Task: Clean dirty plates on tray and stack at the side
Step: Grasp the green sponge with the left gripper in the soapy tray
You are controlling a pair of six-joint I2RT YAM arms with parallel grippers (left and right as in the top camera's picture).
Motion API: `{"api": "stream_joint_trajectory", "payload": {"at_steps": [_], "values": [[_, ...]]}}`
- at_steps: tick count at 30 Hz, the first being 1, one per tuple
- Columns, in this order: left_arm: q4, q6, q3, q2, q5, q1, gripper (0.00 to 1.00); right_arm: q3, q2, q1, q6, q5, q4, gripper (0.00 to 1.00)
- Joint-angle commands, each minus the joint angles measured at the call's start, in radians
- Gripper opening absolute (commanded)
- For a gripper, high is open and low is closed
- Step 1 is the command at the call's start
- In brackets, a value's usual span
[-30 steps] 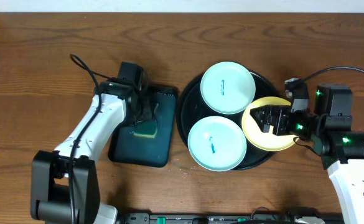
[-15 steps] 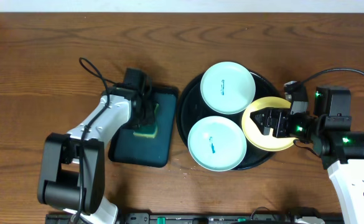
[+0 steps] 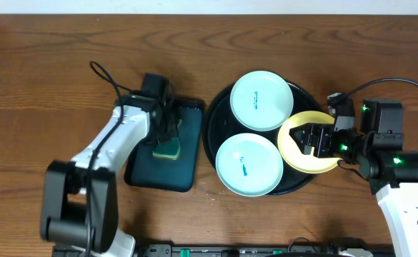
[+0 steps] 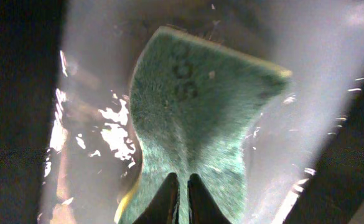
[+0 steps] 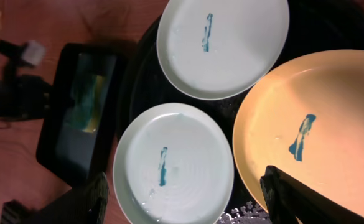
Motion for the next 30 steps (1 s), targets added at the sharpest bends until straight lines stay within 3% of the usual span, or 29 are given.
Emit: {"api": "stream_joint_trajectory", "payload": {"at_steps": [1, 5, 15, 19, 21, 30], "values": [[-0.008, 0.007, 0.039, -0.084, -0.024, 0.002, 0.17, 0.016, 0.0, 0.008, -0.013, 0.017, 0.002, 0.77], [-0.019, 0.006, 0.033, -0.091, -0.022, 0.001, 0.52, 0.016, 0.0, 0.008, -0.016, 0.017, 0.002, 0.82], [0.056, 0.003, -0.036, 0.091, -0.047, -0.04, 0.54, 0.016, 0.0, 0.008, -0.02, 0.017, 0.002, 0.86], [0.09, 0.002, -0.035, 0.171, -0.047, -0.04, 0.36, 0.016, 0.0, 0.008, -0.019, 0.017, 0.002, 0.85], [0.087, 0.002, -0.035, 0.185, -0.047, -0.04, 0.08, 0.016, 0.0, 0.008, -0.019, 0.017, 0.001, 0.85], [-0.005, 0.004, 0.057, 0.099, -0.035, -0.04, 0.07, 0.016, 0.001, 0.009, -0.023, 0.112, -0.043, 0.79]]}}
